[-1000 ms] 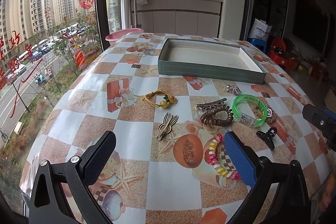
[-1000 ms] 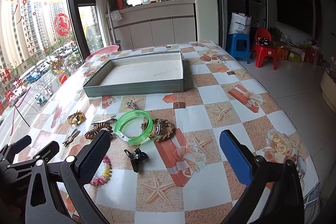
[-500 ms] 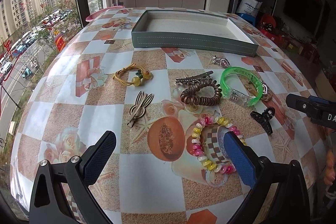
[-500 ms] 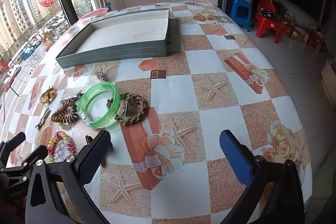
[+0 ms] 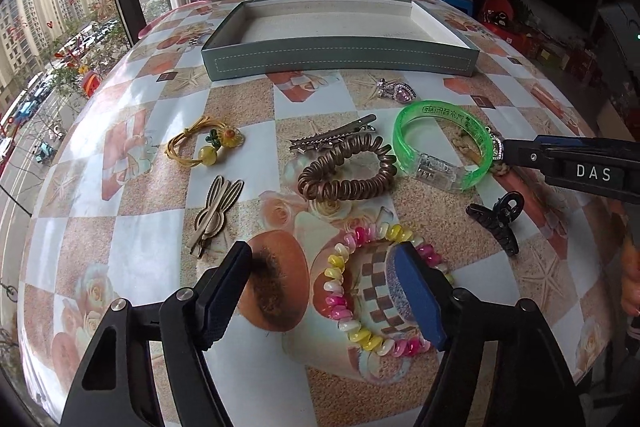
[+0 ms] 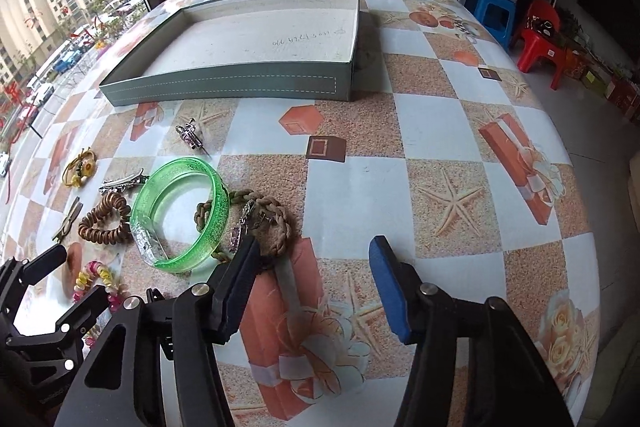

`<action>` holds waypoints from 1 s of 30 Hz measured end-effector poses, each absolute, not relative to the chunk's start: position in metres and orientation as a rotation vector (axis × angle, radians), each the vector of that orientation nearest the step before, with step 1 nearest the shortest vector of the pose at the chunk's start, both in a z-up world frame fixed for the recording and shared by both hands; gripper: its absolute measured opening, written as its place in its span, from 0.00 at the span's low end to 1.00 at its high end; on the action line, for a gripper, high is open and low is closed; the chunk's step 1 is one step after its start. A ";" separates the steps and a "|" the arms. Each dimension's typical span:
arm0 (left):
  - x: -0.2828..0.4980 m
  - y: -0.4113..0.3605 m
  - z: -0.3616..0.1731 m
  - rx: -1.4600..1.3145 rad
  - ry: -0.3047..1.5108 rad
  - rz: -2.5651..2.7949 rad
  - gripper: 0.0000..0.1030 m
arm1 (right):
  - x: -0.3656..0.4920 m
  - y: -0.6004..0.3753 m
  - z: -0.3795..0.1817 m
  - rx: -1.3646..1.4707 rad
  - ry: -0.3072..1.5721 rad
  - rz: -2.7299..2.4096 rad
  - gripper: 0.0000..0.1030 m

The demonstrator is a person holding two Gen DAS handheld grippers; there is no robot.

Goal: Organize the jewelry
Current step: 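Grasp the brown braided bracelet with the right tool while the left tool grasps the pink-yellow beaded bracelet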

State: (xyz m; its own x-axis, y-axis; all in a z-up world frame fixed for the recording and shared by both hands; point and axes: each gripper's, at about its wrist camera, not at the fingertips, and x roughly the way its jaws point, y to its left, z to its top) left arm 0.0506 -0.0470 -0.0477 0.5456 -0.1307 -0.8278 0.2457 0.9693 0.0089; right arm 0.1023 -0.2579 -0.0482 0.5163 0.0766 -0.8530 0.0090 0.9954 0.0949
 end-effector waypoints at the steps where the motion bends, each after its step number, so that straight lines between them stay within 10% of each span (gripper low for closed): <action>1: 0.051 -0.049 -0.048 0.136 0.972 -0.231 0.82 | 0.105 -0.255 -0.049 0.079 1.034 0.047 0.55; 6: 0.052 -0.058 -0.047 0.158 0.976 -0.289 0.66 | 0.115 -0.239 -0.050 -0.006 1.051 0.046 0.51; 8: 0.051 -0.061 -0.045 0.164 0.973 -0.321 0.37 | 0.114 -0.237 -0.048 -0.006 1.057 0.054 0.33; 11: 0.052 -0.063 -0.043 0.153 0.980 -0.352 0.21 | 0.111 -0.238 -0.047 0.011 1.058 0.065 0.07; 30: 0.061 -0.031 0.011 -0.055 0.861 -0.414 0.21 | 0.097 -0.268 0.020 0.216 0.886 0.141 0.06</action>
